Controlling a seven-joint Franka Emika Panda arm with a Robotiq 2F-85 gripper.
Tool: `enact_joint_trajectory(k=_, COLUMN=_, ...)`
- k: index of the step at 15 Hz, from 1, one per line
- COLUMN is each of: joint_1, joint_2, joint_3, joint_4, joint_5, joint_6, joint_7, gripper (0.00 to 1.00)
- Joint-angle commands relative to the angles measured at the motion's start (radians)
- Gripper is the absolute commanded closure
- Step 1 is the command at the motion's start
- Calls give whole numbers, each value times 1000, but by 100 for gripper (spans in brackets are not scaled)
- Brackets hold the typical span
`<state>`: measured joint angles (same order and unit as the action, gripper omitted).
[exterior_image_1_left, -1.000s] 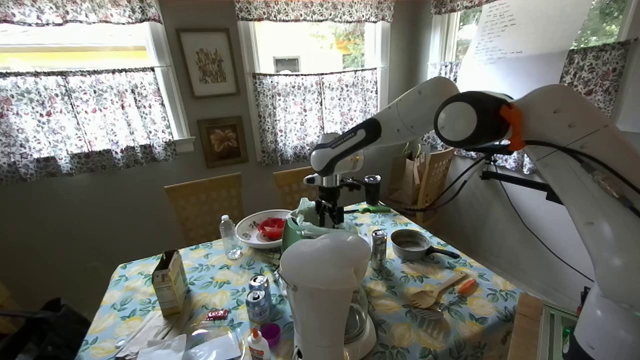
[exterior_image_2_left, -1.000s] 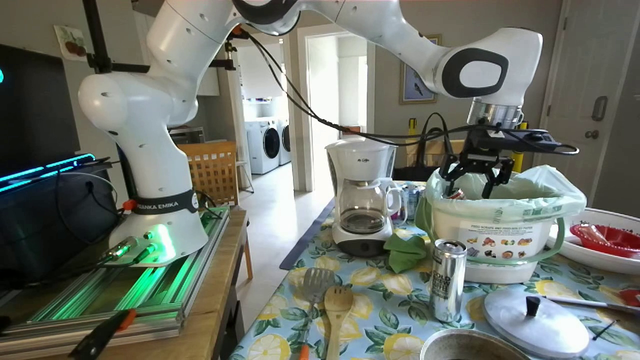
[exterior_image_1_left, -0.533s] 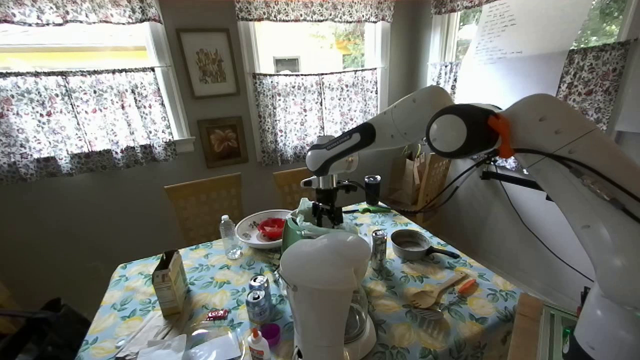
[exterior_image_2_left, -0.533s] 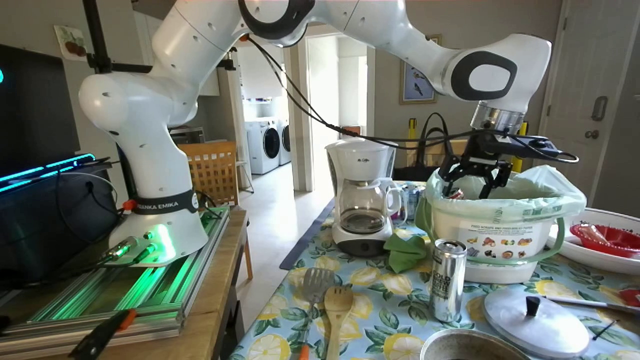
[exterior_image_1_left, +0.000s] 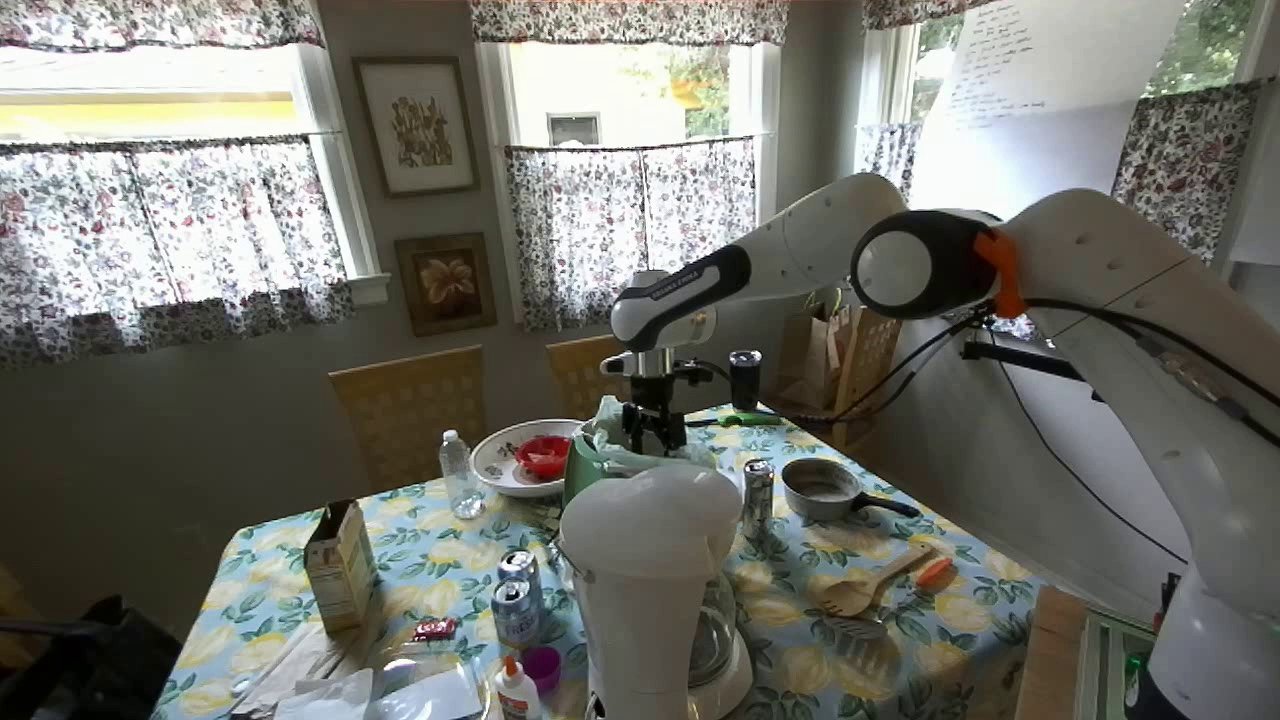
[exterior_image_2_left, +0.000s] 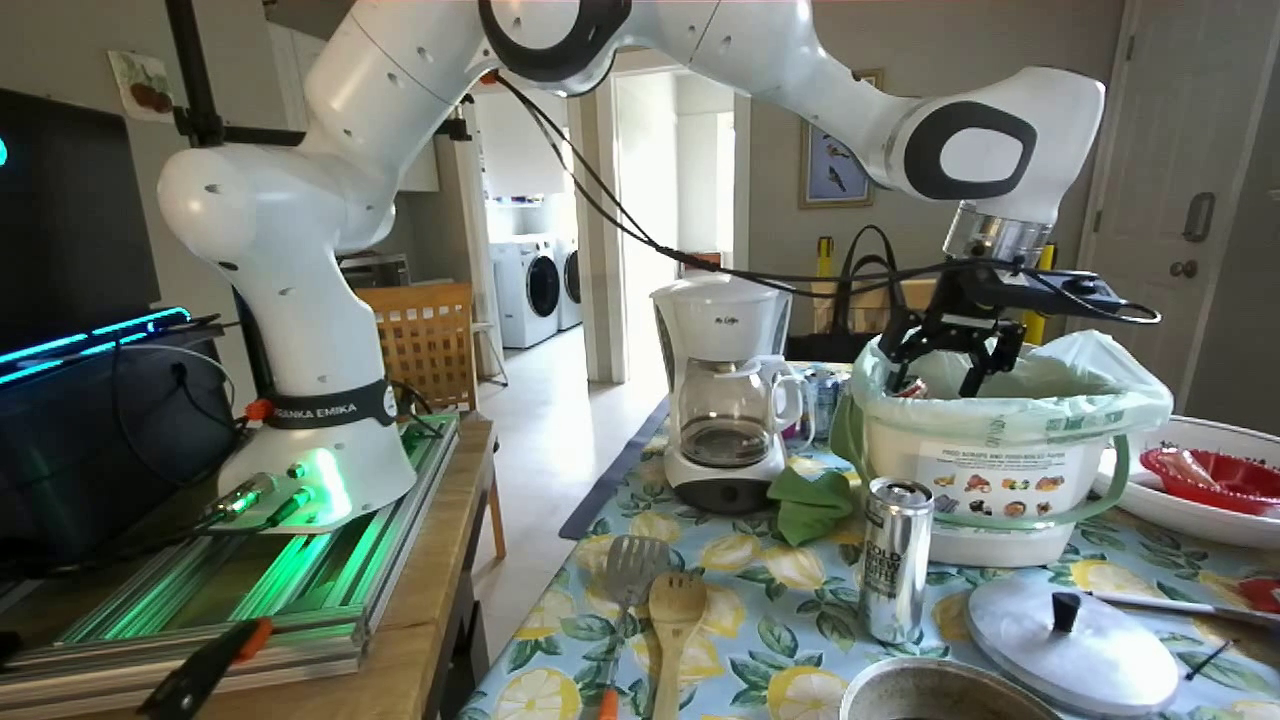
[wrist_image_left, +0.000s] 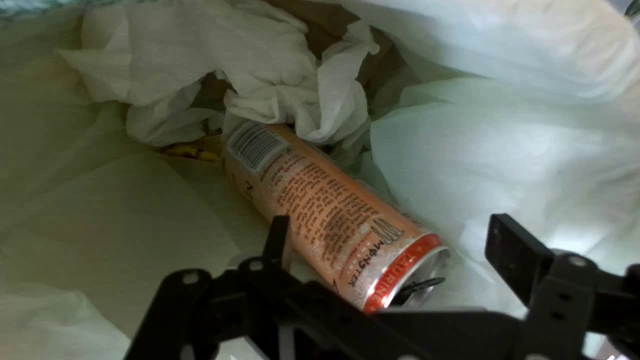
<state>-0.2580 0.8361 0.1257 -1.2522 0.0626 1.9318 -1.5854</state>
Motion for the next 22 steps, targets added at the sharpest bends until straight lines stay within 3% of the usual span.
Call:
enact_joint_trajectory(k=1, joint_1=-2, joint_2=7, joint_3=6, joint_4=8, joint_5=0, joint_6=7, joint_7=-153, gripper=0)
enact_joint_trajectory(k=10, joint_1=-10, joint_2=41, joint_3=30, joint_4=29, joint_5=27, joint_6=8, joint_7=-569, gripper=0)
enact_joint_trajectory(k=17, joint_1=-11, joint_2=69, joint_3=33, joint_4=46, joint_5=52, joint_6=-12, joint_7=-743, gripper=0)
enact_joint_trajectory(k=19, joint_1=-10, joint_2=73, joint_3=31, joint_4=49, joint_5=61, joint_6=-18, joint_7=-763, gripper=26)
enact_joint_trajectory(k=22, joint_1=-7, joint_2=76, joint_3=27, joint_4=54, joint_5=76, joint_6=-27, joint_7=-765, gripper=47)
